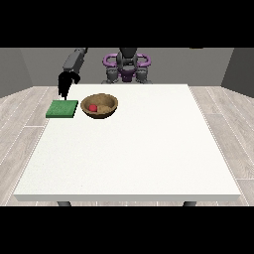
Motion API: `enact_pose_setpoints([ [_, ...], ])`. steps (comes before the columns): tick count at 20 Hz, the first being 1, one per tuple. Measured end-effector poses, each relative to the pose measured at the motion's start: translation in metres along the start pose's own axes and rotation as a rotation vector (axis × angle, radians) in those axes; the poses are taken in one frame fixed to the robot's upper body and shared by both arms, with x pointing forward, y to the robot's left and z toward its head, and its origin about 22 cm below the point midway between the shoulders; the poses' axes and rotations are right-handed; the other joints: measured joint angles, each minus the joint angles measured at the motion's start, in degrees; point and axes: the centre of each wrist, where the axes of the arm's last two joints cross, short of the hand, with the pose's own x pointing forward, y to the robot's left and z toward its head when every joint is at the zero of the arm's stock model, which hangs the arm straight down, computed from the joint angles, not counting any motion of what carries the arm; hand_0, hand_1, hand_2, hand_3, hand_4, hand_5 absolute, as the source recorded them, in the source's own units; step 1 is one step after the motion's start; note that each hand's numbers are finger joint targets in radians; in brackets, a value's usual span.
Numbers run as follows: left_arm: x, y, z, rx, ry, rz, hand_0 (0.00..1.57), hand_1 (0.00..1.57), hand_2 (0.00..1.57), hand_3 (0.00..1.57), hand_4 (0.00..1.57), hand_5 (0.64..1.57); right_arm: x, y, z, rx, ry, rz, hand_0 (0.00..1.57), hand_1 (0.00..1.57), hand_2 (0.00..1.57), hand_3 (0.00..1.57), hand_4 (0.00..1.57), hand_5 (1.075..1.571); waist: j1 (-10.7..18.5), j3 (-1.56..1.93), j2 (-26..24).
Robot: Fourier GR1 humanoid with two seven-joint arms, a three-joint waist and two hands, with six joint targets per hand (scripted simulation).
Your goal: Pick the cup and pour the ball into the bowl, then pick the bowl and place it on the pad
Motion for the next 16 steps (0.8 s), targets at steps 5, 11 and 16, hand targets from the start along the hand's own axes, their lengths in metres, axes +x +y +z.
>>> enact_pose_setpoints([
  [5,0.006,0.054,0.01,-0.021,-0.044,0.058,0.0,0.0,0.0,0.0,0.99,1.561,-0.02,0.012,-0.001,-0.008,-0.021,-0.035,0.0,0.0,0.0,0.0,0.69,1.566,0.6,0.12,3.8],
  [11,0.013,0.087,0.025,-0.008,-0.063,0.069,0.0,0.0,0.0,0.0,1.01,1.535,-0.04,0.033,-0.011,0.028,-0.023,-0.046,0.0,0.0,0.0,0.0,0.56,1.56,-0.7,0.18,5.6],
  [16,0.027,0.11,0.036,-0.002,-0.098,0.066,0.0,0.0,0.0,0.0,1.02,1.538,-0.041,0.032,-0.022,0.032,-0.04,-0.054,0.0,0.0,0.0,0.0,0.51,1.552,-0.6,0.2,8.3],
])
